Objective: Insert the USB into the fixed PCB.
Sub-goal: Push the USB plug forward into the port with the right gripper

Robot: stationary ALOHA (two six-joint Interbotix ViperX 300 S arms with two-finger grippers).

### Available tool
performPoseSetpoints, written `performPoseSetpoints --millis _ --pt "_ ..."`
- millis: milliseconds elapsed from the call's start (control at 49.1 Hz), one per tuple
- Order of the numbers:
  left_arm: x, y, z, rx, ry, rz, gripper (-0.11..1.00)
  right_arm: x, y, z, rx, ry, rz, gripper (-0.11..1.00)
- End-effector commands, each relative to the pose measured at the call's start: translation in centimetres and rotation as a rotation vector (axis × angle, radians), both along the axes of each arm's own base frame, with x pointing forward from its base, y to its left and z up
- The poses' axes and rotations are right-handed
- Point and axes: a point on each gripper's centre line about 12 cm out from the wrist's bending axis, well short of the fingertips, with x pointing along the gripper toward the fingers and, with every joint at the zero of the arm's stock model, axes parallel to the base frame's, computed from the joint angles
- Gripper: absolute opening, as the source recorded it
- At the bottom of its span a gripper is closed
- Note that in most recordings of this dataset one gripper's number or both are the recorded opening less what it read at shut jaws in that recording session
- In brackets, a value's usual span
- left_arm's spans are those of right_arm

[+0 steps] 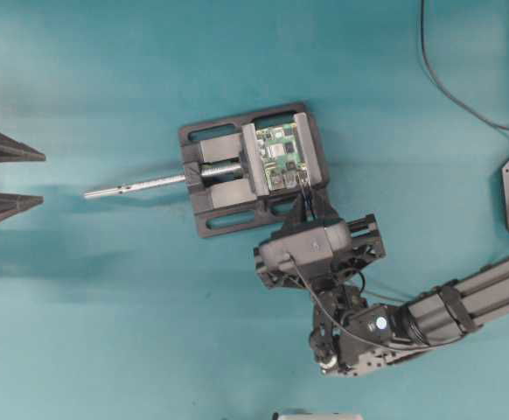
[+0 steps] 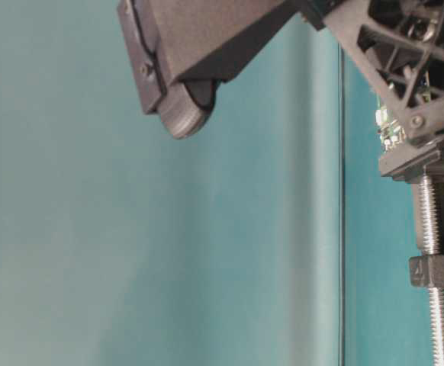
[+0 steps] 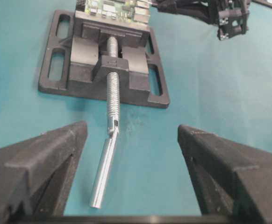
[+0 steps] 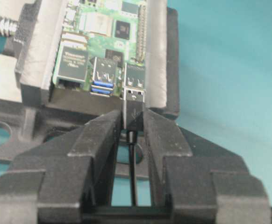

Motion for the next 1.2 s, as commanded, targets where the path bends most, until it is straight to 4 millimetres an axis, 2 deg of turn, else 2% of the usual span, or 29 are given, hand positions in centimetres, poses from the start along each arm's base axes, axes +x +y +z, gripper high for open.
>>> performPoseSetpoints --millis 0,773,1180 --pt "0.23 0.01 0.31 -0.009 0.0 0.002 0.95 0.68 -2.04 0.98 0.0 -0.026 -0.055 0.21" --pt "0.23 0.01 0.31 -0.009 0.0 0.002 0.95 0.59 -2.12 1.17 0.009 -0.037 -0.059 0.21" --pt "0.23 0.01 0.31 -0.009 0.0 0.002 0.95 0.47 -1.3 1.2 0.007 -0.046 -0.04 0.21"
